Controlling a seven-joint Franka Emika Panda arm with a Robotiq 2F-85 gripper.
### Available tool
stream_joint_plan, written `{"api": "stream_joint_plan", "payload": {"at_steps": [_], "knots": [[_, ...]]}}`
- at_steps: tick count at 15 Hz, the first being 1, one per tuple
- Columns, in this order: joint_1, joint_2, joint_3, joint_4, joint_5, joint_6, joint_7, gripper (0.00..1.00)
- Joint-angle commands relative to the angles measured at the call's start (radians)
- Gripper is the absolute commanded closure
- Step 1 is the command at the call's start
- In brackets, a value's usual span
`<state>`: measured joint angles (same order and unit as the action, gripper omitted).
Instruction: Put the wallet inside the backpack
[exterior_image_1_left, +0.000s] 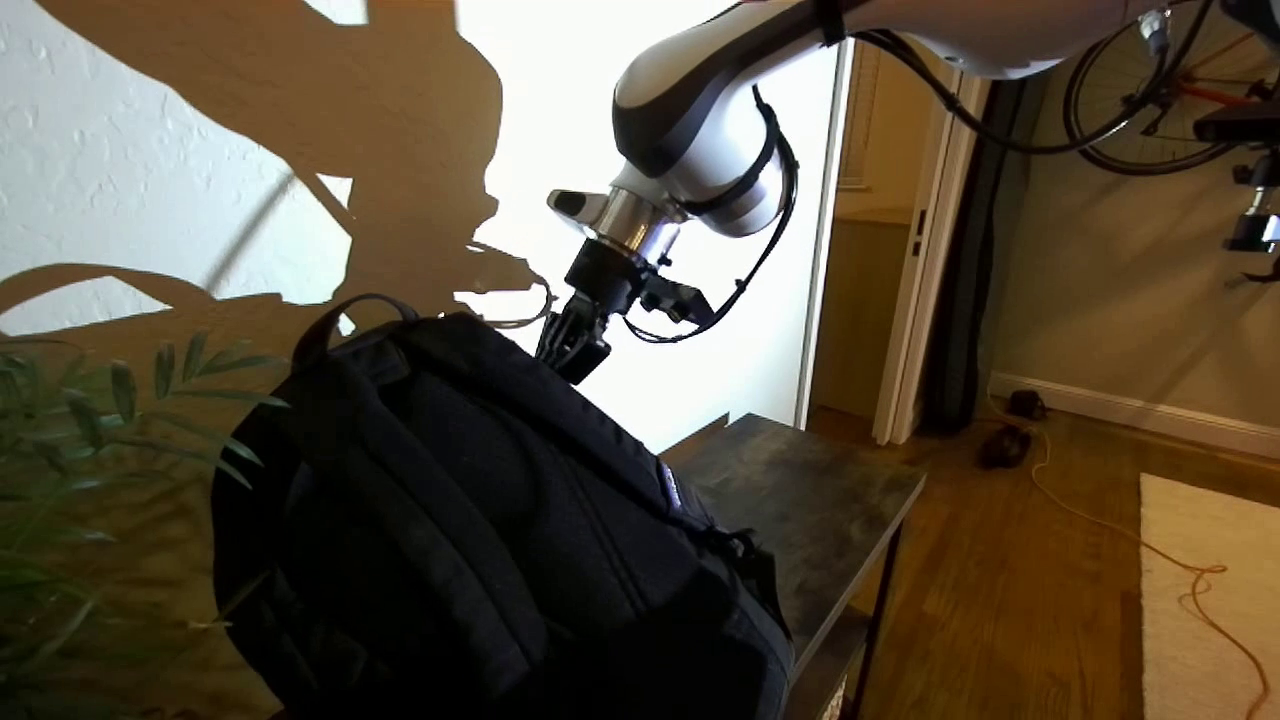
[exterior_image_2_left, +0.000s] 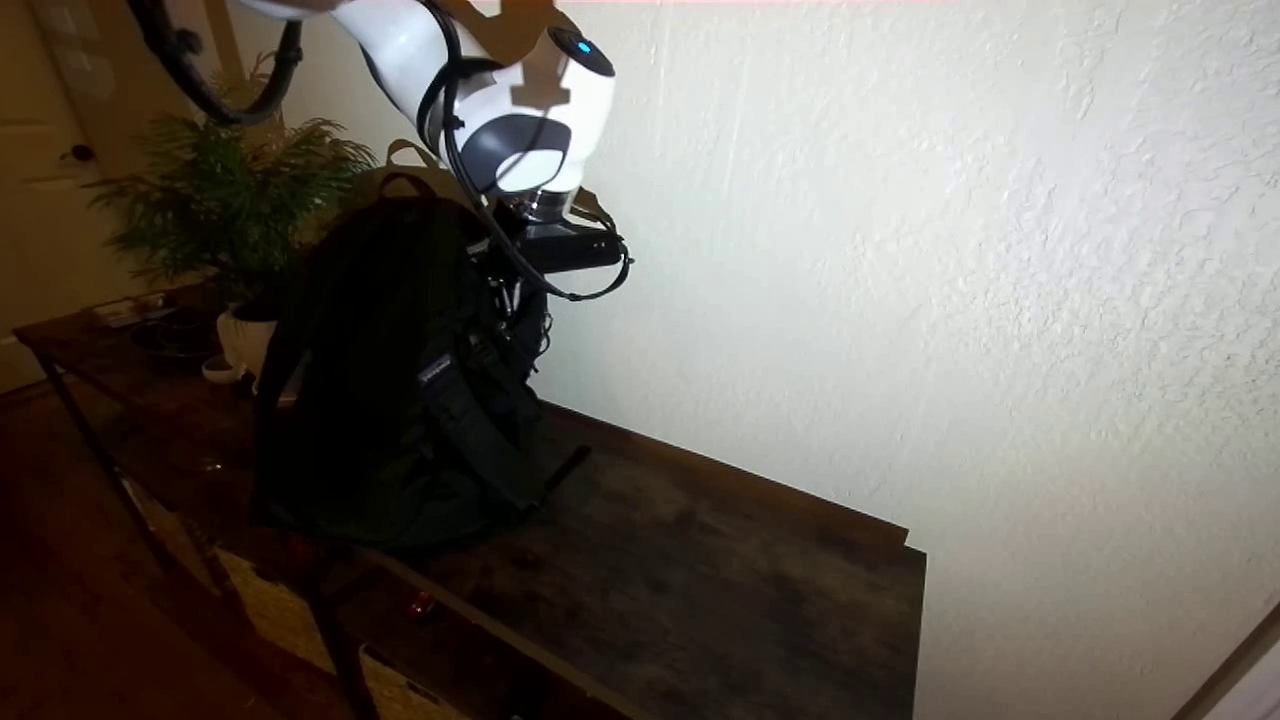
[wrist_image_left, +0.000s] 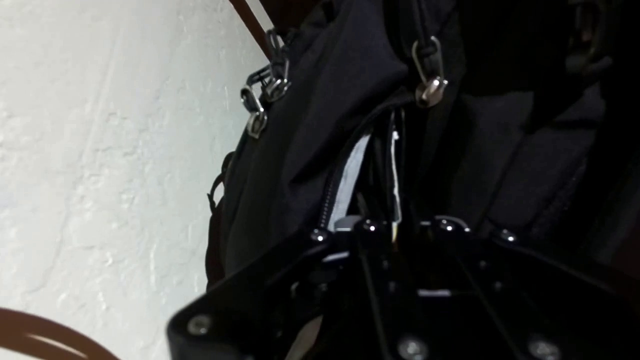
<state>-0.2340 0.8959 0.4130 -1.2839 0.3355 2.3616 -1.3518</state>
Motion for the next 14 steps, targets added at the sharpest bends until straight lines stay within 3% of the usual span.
{"api": "stream_joint_plan", "payload": {"at_steps": [1,2,4,9,12,14], "knots": [[0.006,0.007,0.012,-0.008,0.031,-0.036,-0.096,0.92],[0.012,0.011,0.006,-0.007,0.027,-0.035,-0.103,0.60],[0.018,0.012,-0.002,-0.010,0.022,-0.024,-0.119,0.53],[-0.003,-0.011,-0.015,-0.020,0.039,0.006,-0.120,0.22],[-0.002,-0.053,-0.060,-0.029,0.062,0.007,0.014,0.02],[-0.003,-0.089,-0.086,-0.044,0.080,0.021,0.104,0.00]]}}
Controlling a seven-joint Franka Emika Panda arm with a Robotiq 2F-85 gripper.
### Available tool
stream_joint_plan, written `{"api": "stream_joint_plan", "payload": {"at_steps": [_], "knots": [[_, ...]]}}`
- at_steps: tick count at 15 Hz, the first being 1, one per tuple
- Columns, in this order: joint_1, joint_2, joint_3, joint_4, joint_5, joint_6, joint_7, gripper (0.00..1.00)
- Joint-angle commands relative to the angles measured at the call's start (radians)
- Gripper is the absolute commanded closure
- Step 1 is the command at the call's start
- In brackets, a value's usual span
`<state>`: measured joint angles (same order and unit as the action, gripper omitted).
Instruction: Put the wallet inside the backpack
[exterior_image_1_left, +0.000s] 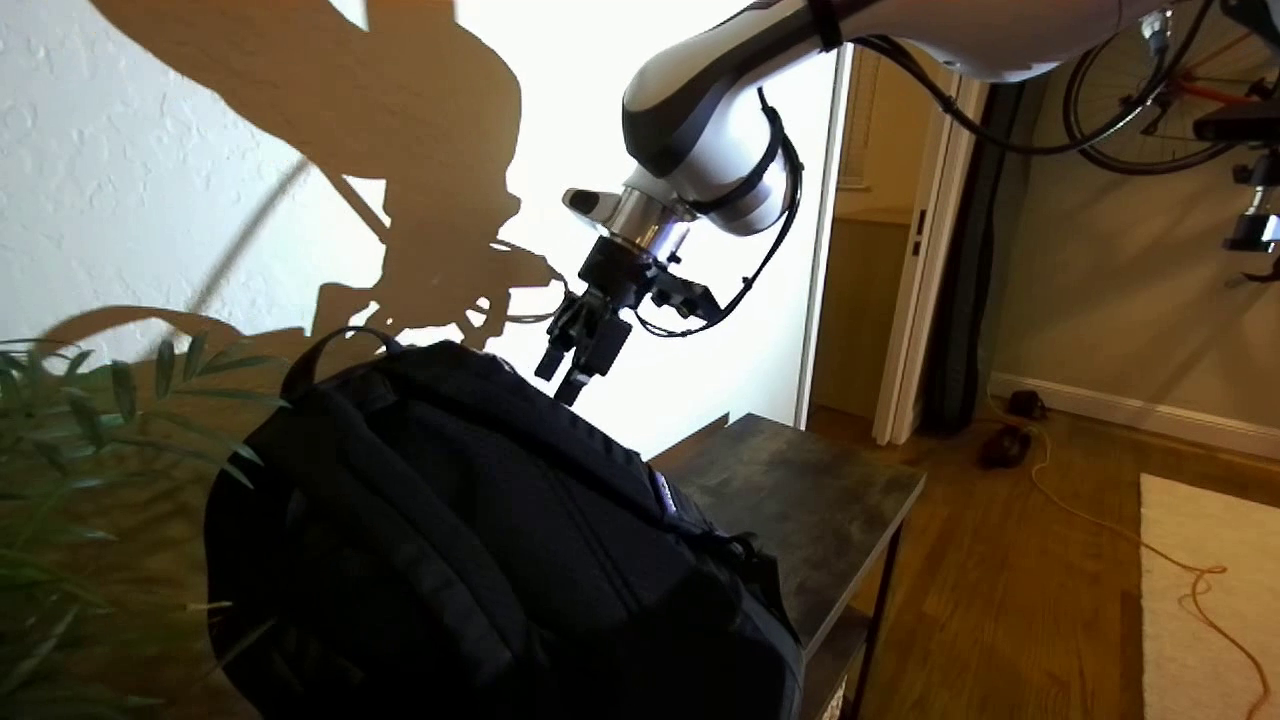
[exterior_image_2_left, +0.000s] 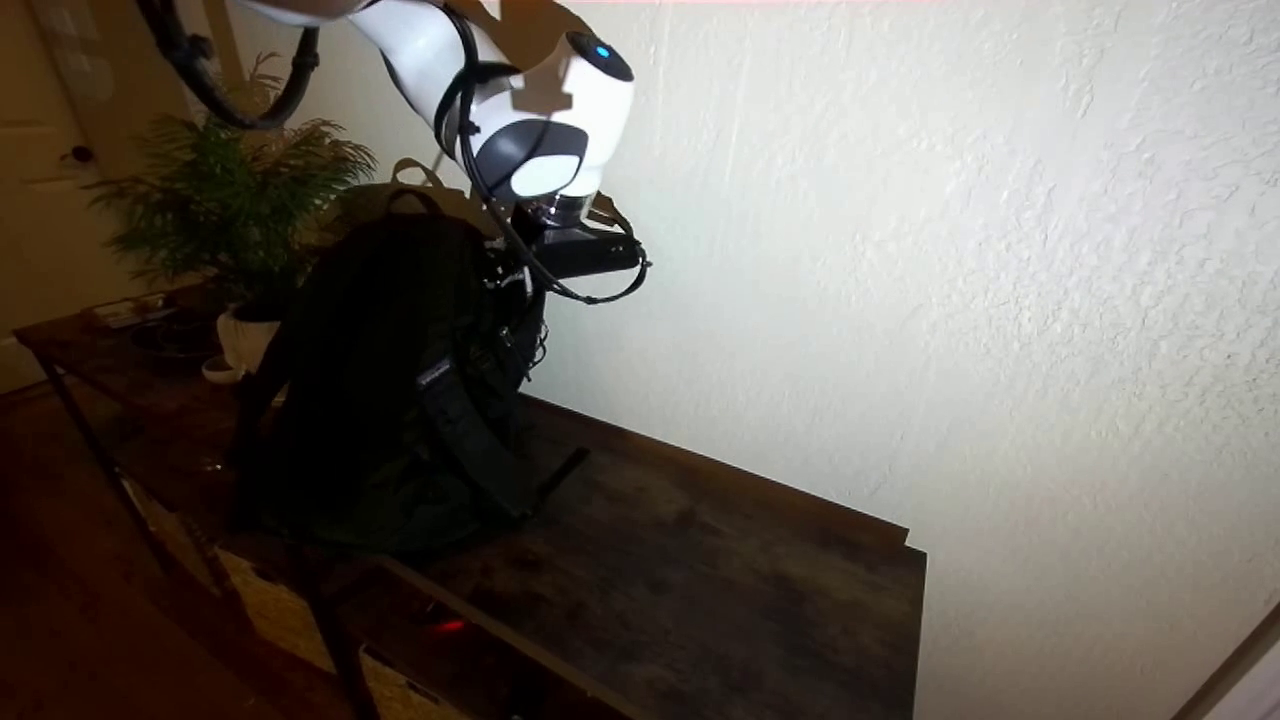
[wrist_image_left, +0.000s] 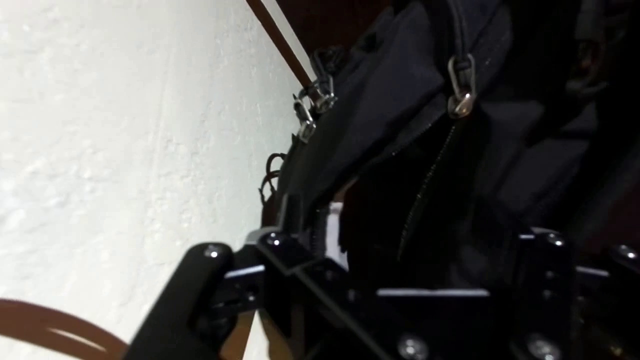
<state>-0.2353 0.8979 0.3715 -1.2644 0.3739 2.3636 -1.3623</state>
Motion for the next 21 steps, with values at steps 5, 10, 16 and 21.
{"api": "stream_joint_plan", "payload": {"at_steps": [5,10,16,21], "knots": [[0.013,-0.175,-0.129,-0.081,0.025,0.003,0.380,0.00],[0.045,-0.221,-0.233,-0.123,-0.050,0.010,0.629,0.00],[0.090,-0.261,-0.349,-0.250,-0.228,0.021,0.904,0.00],[0.126,-0.303,-0.445,-0.372,-0.378,-0.016,1.130,0.00]]}}
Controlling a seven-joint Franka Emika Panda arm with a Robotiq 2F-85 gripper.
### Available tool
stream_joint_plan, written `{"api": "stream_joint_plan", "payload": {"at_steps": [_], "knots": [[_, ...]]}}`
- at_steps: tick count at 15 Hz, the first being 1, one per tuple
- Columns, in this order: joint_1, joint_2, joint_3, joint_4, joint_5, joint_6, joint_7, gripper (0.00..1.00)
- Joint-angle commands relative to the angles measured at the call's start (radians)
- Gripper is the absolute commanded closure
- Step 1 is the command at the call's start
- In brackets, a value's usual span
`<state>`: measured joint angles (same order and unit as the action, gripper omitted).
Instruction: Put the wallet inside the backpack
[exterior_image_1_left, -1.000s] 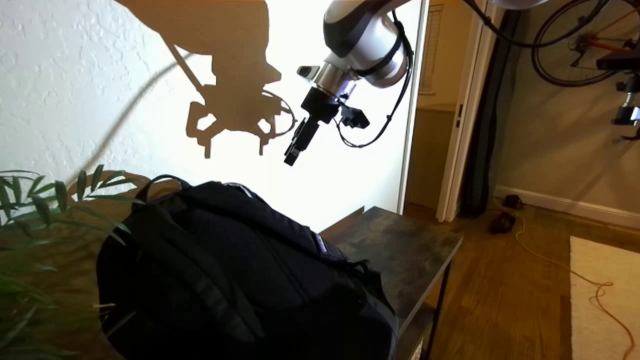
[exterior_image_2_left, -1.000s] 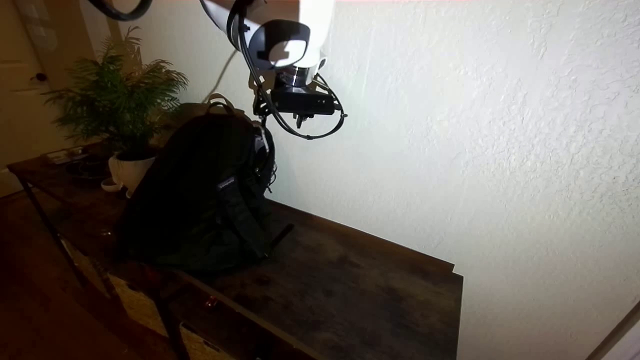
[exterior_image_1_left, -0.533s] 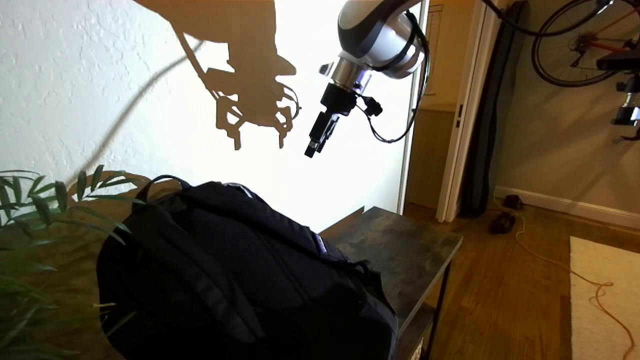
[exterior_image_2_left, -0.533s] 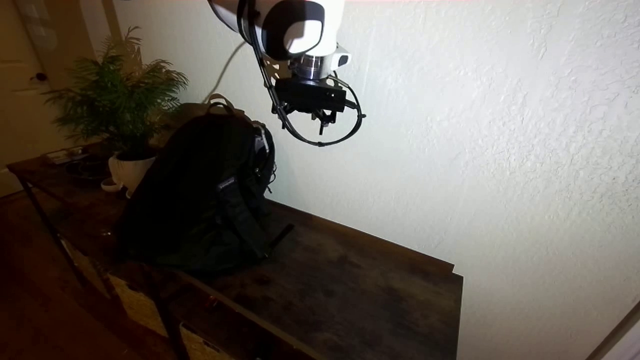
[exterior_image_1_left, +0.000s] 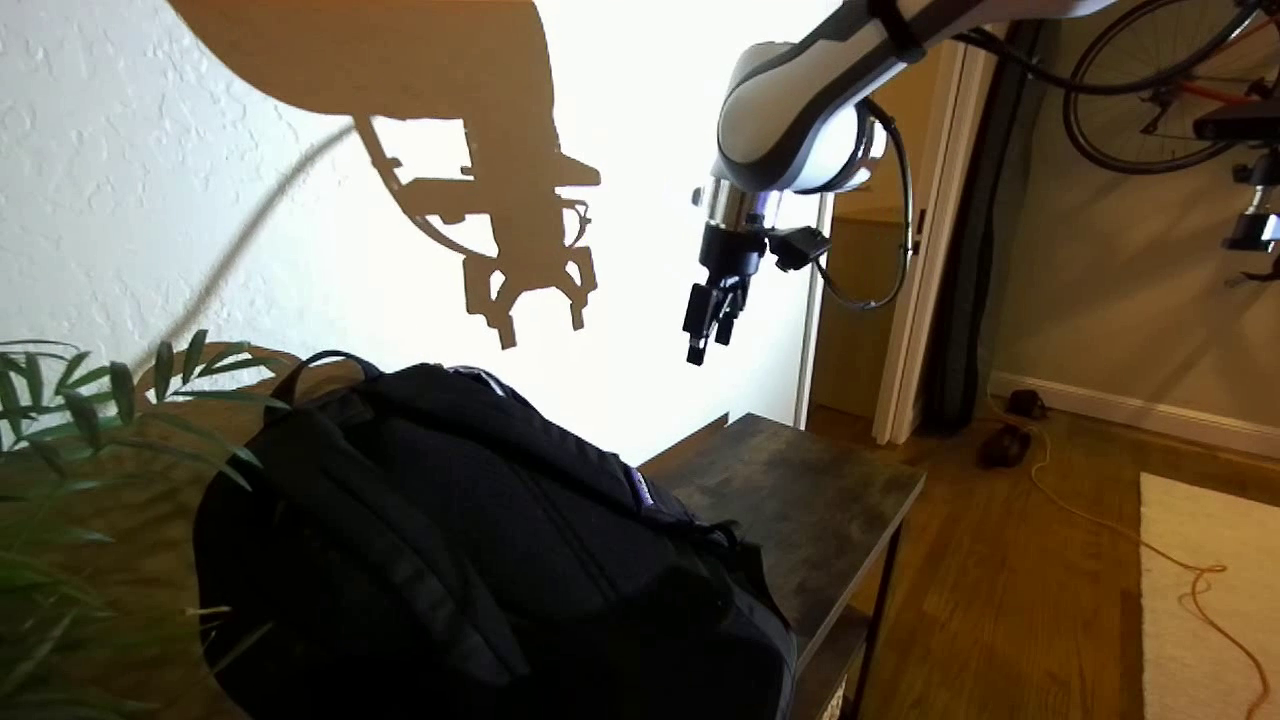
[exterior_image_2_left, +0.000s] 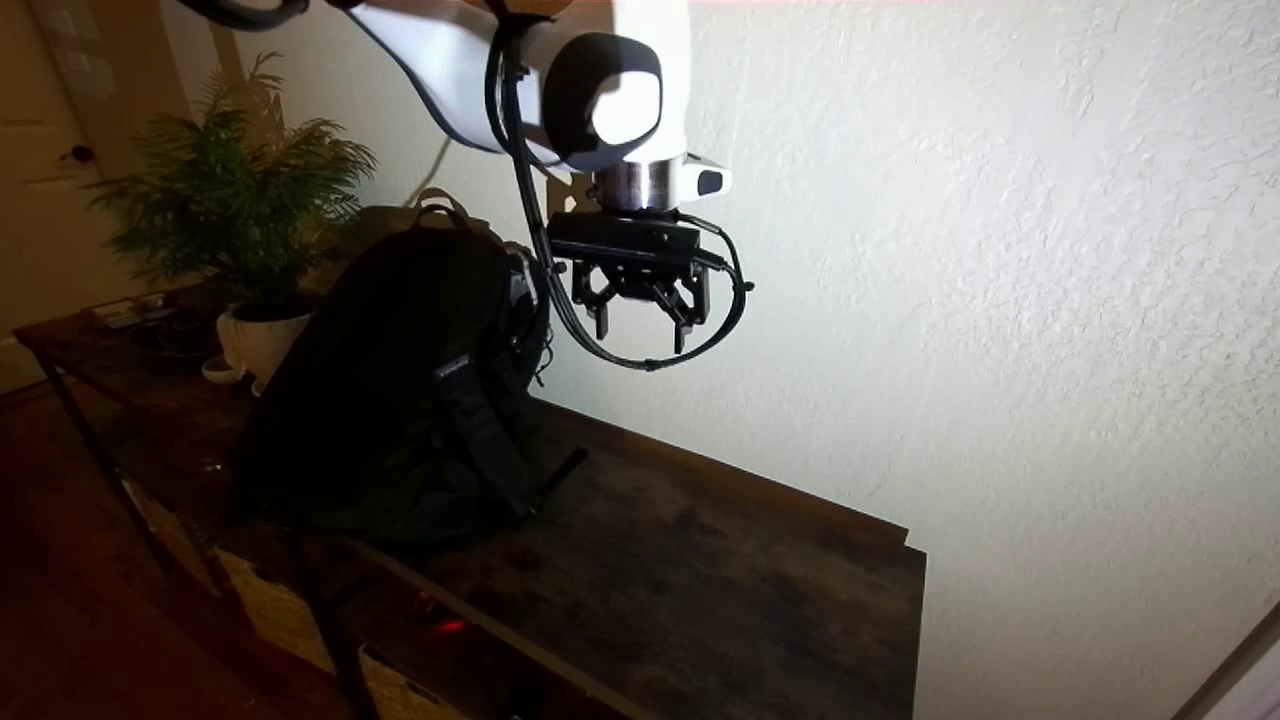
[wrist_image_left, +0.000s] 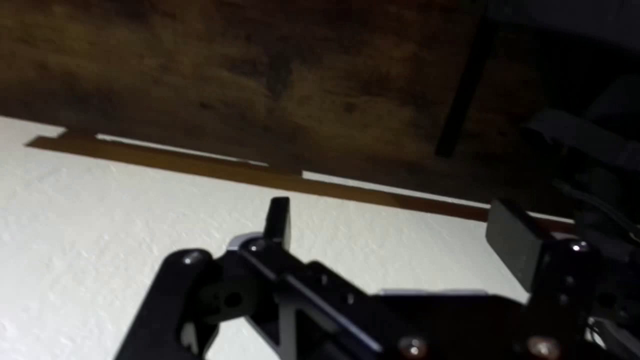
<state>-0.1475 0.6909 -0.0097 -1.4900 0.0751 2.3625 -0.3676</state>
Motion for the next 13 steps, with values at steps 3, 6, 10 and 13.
{"api": "stream_joint_plan", "payload": {"at_steps": [3,6,10,13], "knots": [[0.058,-0.130,-0.105,-0.224,-0.147,-0.055,0.239,0.00],[0.049,-0.173,-0.103,-0.300,-0.157,-0.089,0.271,0.00],[0.039,-0.232,-0.092,-0.389,-0.143,-0.082,0.276,0.00],[0.025,-0.170,-0.081,-0.317,-0.135,-0.084,0.243,0.00]]}}
